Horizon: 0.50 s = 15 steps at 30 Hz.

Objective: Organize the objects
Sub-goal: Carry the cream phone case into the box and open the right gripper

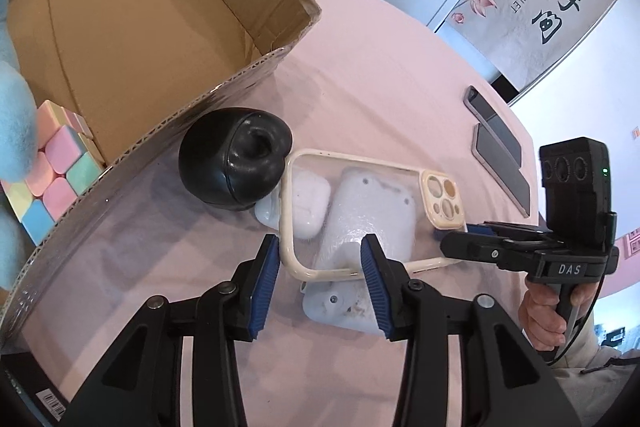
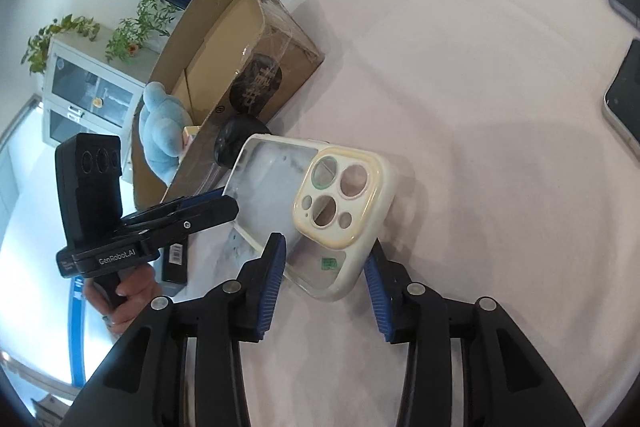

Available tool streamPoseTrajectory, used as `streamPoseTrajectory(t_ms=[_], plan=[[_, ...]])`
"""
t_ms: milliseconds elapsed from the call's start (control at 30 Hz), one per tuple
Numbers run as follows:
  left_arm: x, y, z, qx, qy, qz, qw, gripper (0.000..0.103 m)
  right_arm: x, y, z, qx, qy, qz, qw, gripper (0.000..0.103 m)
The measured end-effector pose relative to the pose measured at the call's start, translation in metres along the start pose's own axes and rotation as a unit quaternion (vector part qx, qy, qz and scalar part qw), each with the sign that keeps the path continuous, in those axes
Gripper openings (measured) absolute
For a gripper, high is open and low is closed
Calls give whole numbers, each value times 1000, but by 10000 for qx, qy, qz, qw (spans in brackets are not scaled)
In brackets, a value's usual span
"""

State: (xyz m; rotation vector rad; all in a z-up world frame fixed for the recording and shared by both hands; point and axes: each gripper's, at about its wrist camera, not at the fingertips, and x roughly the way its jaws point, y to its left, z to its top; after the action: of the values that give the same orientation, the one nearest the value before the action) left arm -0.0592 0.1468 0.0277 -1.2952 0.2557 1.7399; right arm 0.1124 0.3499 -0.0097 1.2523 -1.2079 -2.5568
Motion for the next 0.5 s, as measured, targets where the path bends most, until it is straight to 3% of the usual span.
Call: streamPoseTrajectory(t_ms=[167, 500], plan=[[-7, -3, -1, 43, -136, -19, 9999, 40, -8, 9, 1, -181, -75, -103, 9998, 30], [-45, -14, 1, 110, -689, 128, 9975, 40, -33, 39, 12, -597, -340, -49, 9976, 30]])
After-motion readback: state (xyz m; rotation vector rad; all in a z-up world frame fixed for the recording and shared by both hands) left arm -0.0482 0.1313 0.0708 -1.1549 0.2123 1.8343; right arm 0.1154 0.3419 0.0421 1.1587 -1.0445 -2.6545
